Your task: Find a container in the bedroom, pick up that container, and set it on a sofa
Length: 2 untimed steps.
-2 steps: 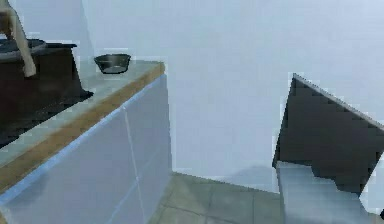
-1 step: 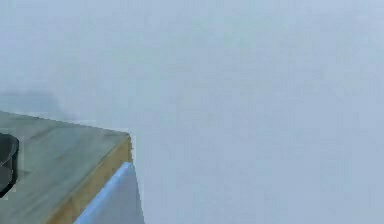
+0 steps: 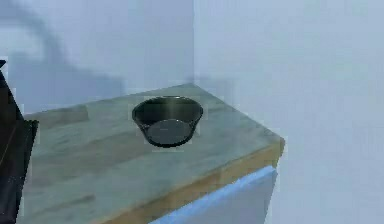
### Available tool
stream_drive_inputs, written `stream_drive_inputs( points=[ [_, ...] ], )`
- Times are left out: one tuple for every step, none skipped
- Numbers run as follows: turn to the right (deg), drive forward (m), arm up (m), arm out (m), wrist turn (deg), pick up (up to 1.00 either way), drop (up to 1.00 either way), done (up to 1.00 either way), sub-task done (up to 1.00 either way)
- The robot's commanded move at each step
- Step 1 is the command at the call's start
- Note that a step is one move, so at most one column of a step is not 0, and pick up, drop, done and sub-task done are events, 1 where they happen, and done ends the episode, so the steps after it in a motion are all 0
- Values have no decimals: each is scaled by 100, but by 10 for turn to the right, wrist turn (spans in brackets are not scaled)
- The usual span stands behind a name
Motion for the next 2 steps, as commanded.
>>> stream_drive_inputs(
  points=[
    [-450, 0, 0, 0, 0, 0, 0, 0, 0],
    [-450, 0, 0, 0, 0, 0, 0, 0, 0]
  ],
)
